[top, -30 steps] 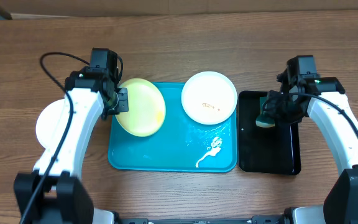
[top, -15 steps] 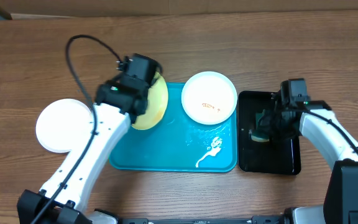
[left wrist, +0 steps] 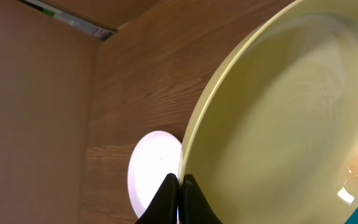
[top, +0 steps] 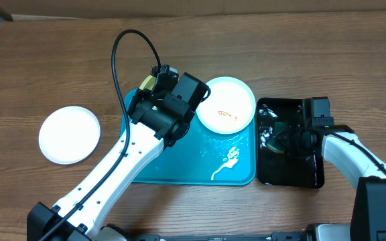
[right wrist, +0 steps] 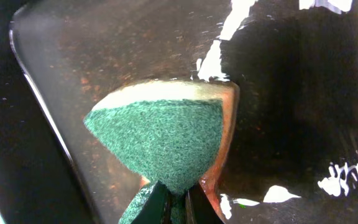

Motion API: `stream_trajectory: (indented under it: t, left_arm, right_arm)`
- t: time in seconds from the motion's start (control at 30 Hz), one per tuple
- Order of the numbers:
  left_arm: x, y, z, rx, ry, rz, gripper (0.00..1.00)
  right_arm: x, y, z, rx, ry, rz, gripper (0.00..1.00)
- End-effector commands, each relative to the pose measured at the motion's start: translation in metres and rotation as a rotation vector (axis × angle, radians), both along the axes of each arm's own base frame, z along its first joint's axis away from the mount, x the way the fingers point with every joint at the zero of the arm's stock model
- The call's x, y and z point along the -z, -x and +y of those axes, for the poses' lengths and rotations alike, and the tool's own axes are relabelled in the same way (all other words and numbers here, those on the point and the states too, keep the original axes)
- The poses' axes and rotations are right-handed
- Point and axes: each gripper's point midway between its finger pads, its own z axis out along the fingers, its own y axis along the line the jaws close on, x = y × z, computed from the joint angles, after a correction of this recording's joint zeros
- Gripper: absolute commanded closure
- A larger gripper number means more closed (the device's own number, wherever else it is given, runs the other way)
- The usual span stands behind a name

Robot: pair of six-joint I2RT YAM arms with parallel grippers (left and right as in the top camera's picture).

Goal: Clean dirty plates on tray and stack at the side
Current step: 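Carry yellow plate left and stack it on the pink plate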

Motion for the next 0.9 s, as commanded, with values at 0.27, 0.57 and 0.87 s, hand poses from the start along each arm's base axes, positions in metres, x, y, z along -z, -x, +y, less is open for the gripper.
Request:
stream_trajectory:
  t: [0.27, 0.57, 0.87]
  left_arm:
    - [-0.02, 0.0, 0.005, -0.028, -0.015, -0.07, 0.96]
    - [-0.02, 0.0, 0.005, -0.027, -0.015, -0.07, 0.96]
    - [-0.02, 0.0, 0.005, -0.027, -0.016, -0.069, 0.96]
  right_arm:
    - [-0.064, -0.033, 0.008, 0.013, -0.123, -0.009, 0.96]
    - [-0.027, -0.001, -0.031, 0.105, 0.022, 0.104, 0.96]
    - [0.02, 0.037, -0.033, 0.111, 0.044, 0.152, 0.96]
